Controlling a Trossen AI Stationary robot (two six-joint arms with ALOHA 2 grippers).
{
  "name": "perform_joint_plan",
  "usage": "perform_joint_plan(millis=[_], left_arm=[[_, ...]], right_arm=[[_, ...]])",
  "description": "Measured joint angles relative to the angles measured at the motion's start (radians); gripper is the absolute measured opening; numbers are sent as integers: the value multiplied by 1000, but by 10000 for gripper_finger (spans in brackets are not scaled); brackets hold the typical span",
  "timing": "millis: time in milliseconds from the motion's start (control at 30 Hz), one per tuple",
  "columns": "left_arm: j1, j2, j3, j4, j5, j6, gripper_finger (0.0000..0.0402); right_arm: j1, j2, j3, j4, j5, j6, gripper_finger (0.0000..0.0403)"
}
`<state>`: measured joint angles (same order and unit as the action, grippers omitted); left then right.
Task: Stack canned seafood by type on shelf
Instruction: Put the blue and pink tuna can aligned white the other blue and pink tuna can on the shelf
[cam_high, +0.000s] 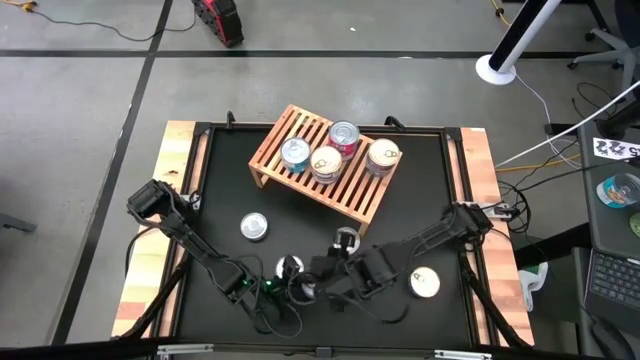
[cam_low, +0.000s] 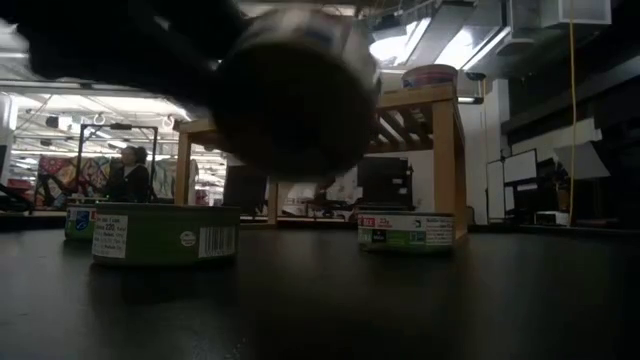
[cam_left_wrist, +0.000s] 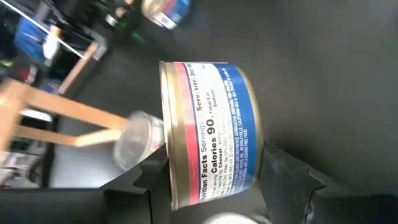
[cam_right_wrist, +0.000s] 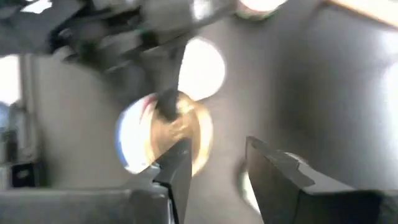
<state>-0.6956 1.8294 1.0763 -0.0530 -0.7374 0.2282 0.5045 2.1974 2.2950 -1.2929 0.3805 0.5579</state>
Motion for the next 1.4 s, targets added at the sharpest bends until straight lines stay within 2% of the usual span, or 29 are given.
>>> perform_joint_plan(millis=[200,400,500,733,900,1267,1400], left_arm=[[28,-1,60,60,-68,191,186],[92,-2,133,77,-135,411,190],[134,-2,160,77,-160,495,190],[256,-2,182,74,-167,614,192],[322,-3,182,75,-162,628,192],[330,-5,182,156,-170,671,194],[315,-5,182,212,-165,753,194]], right_arm=[[61,-61,57,-156,195,3,147],[131,-97,50,-276,273,79,147],[165,-99,50,-276,318,100,147],[227,-99,35,-278,379,163,147],[253,-99,34,-279,388,178,147],[262,-99,34,-278,389,216,147],[262,-99,34,-278,389,216,147]])
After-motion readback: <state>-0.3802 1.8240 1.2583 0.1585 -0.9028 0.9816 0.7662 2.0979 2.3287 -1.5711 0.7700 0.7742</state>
